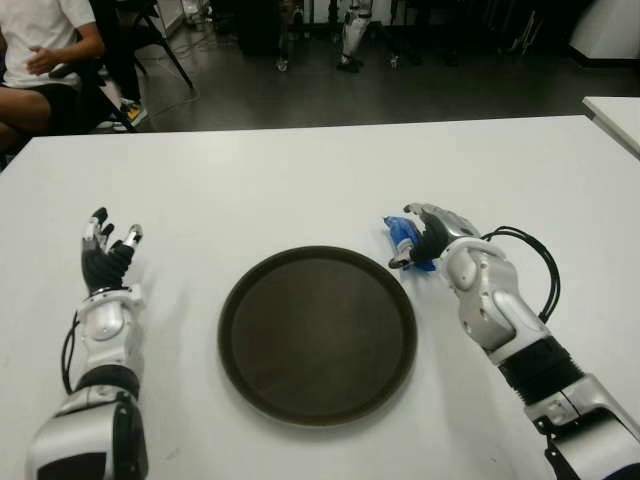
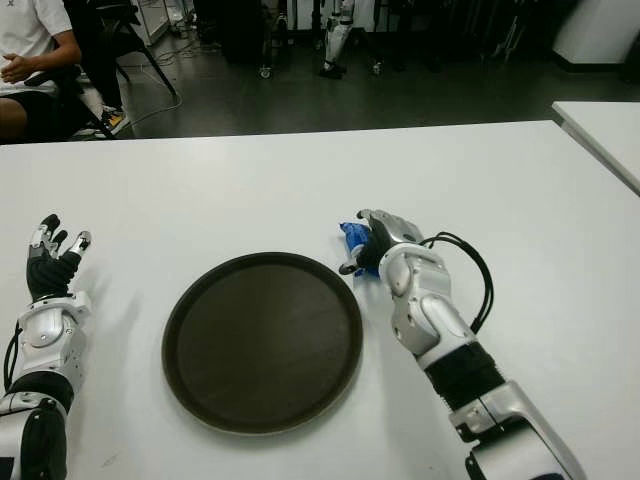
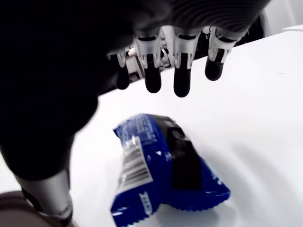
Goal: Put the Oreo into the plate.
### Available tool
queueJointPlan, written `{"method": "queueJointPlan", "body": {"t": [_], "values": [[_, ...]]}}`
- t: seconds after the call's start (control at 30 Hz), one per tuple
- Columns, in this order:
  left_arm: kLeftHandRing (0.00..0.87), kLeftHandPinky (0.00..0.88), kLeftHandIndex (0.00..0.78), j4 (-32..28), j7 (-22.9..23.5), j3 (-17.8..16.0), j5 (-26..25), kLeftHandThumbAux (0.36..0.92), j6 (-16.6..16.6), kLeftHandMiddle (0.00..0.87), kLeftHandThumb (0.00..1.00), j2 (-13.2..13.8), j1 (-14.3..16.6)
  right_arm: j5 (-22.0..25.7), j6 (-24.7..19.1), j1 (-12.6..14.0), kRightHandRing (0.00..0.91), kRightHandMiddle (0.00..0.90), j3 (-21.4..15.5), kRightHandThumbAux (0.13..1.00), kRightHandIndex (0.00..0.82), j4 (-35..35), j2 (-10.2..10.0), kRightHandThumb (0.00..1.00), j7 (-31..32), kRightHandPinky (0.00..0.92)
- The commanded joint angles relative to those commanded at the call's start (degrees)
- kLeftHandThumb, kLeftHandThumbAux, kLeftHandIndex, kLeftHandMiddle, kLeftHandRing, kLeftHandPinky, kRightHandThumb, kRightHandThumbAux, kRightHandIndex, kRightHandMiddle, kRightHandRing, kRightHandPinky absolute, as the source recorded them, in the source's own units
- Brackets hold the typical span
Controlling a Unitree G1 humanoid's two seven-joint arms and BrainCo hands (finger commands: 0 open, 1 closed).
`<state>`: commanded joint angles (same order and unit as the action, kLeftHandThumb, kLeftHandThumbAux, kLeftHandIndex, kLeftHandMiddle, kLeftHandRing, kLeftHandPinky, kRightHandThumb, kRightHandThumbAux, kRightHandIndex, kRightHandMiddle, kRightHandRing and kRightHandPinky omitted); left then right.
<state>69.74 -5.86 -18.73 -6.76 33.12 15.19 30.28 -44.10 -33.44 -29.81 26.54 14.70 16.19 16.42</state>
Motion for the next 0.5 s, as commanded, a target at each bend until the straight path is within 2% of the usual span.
{"method": "queueJointPlan", "body": {"t": [0.5], "values": [[0.000, 0.000, 0.000, -0.1, -0.5, 0.6, 0.7, 0.723, 0.3, 0.000, 0.000, 0.1, -0.2, -0.8, -1.6, -0.9, 0.138, 0.138, 0.7, 0.815, 0.132, 1.9, -0.7, 0.000, -0.6, 0.043]]}}
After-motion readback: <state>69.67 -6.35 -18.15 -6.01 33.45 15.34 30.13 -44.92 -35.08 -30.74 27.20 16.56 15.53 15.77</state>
